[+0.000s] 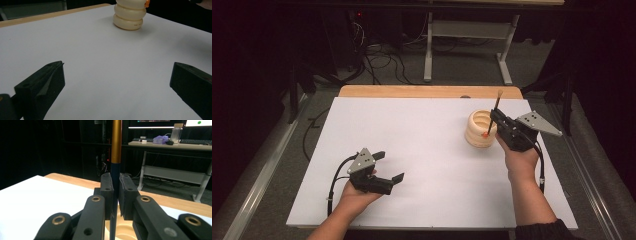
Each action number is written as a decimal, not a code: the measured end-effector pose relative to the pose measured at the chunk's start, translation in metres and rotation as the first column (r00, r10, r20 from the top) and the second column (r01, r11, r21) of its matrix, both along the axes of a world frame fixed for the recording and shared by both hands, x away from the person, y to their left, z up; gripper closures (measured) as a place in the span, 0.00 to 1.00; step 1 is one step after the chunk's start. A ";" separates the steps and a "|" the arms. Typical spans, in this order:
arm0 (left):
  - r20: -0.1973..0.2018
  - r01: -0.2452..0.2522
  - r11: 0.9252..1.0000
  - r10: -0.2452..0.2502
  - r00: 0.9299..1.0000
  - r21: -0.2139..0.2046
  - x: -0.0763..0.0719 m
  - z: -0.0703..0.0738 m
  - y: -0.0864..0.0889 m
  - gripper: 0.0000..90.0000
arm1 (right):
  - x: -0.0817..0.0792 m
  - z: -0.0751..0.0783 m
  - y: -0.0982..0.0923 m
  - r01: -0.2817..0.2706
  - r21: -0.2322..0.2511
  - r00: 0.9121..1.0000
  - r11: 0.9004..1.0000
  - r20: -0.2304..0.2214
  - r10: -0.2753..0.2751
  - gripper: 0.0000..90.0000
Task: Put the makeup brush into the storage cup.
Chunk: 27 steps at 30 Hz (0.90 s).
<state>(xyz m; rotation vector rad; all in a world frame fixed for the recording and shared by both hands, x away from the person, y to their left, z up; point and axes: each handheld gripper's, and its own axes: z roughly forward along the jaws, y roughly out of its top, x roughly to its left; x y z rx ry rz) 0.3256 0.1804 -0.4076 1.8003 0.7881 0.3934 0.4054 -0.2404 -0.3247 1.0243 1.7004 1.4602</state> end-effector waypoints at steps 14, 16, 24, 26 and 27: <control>0.001 -0.001 1.000 0.001 1.000 -0.001 0.000 0.000 0.001 0.00 | 0.019 0.006 0.012 0.006 -0.028 1.000 1.000 0.006 -0.006 0.95; 0.002 -0.001 1.000 0.001 1.000 0.000 0.000 0.000 0.001 0.00 | 0.022 0.005 0.013 0.013 -0.031 1.000 0.999 0.002 -0.013 0.95; 0.000 0.001 1.000 -0.001 1.000 0.005 -0.001 0.000 0.000 0.00 | 0.034 -0.001 0.010 0.037 -0.028 0.999 0.999 -0.015 -0.037 0.95; 0.000 0.002 1.000 -0.002 1.000 0.004 -0.001 0.000 0.000 0.00 | 0.036 -0.002 0.009 0.049 -0.029 0.999 0.998 -0.022 -0.049 0.95; 0.000 0.002 1.000 -0.002 1.000 0.004 -0.001 0.000 0.000 0.00 | 0.037 -0.002 0.007 0.053 -0.031 0.998 0.998 -0.022 -0.054 0.95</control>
